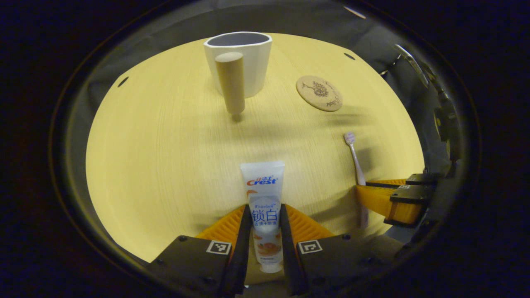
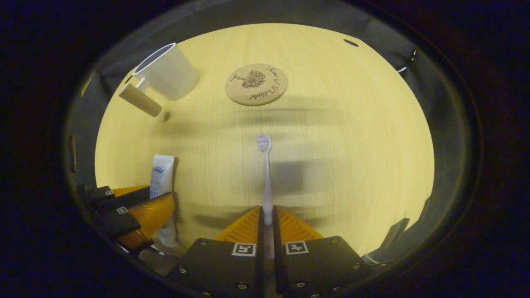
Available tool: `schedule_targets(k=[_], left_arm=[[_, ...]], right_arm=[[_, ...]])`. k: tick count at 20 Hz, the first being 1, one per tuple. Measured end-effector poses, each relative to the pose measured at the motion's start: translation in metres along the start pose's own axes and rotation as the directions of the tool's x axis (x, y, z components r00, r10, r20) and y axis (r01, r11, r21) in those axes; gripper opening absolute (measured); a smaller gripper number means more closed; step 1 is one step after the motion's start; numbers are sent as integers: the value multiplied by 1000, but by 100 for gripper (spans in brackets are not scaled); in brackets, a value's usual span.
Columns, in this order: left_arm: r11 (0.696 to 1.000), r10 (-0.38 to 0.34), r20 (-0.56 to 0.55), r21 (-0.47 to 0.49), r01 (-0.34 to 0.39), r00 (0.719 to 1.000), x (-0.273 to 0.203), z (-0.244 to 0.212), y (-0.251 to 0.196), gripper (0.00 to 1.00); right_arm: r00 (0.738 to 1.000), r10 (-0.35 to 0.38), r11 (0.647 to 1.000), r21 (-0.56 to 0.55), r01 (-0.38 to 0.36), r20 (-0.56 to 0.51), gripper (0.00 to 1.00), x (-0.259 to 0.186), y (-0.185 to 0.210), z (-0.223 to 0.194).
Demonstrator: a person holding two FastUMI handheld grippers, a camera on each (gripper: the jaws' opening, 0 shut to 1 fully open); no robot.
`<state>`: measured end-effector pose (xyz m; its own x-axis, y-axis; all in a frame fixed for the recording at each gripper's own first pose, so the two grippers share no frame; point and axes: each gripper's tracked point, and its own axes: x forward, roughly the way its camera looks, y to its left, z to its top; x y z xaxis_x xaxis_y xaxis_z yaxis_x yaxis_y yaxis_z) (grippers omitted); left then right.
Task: Put the toothbrush and toothpaste on the desktop into the cup, then pick up the cup and place it on the coaster on the desktop.
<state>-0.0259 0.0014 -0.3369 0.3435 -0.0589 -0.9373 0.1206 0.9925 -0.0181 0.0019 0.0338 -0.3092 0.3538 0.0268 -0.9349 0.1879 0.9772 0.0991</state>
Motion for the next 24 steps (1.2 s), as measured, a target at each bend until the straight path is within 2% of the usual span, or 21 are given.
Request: schedule_targets(k=[2, 3, 7, 8, 14, 16, 18, 20, 22, 24], left_arm=[[1000, 4, 16, -1, -4, 1000, -1, 1, 3, 44], [1000, 0, 21, -4, 0, 1000, 1, 1, 2, 37], [999, -29, 81, -19, 31, 996, -4, 6, 2, 32], [999, -31, 84, -25, 33, 996, -3, 6, 4, 22], [995, -49, 203, -75, 65, 978, -25, 18, 6, 23], [993, -48, 264, -91, 75, 963, -42, 26, 10, 23], [991, -46, 349, -104, 88, 936, -64, 42, 18, 23], [988, -43, 442, -112, 102, 896, -91, 61, 20, 22], [987, -34, 540, -112, 112, 841, -121, 85, 24, 23], [986, -28, 633, -110, 126, 774, -147, 109, 34, 23]], right_arm=[[999, 38, 999, 39, -38, 10, 11, -3, 1, 1], [999, 54, 997, 52, -54, -4, 9, -4, 1, -1], [992, 118, 987, 104, -121, 40, 9, -4, 1, 0], [990, 137, 984, 108, -141, 44, 4, -3, 0, 0], [968, 197, 973, 87, -213, 155, 5, -30, 6, 13], [951, 234, 965, 74, -253, 204, 5, -44, 13, 20], [926, 268, 955, 54, -292, 265, 5, -62, 19, 31], [901, 286, 950, 23, -310, 327, 4, -80, 22, 43], [873, 295, 949, -14, -315, 387, 4, -96, 25, 57], [845, 308, 946, -44, -321, 438, 4, -111, 29, 70]])
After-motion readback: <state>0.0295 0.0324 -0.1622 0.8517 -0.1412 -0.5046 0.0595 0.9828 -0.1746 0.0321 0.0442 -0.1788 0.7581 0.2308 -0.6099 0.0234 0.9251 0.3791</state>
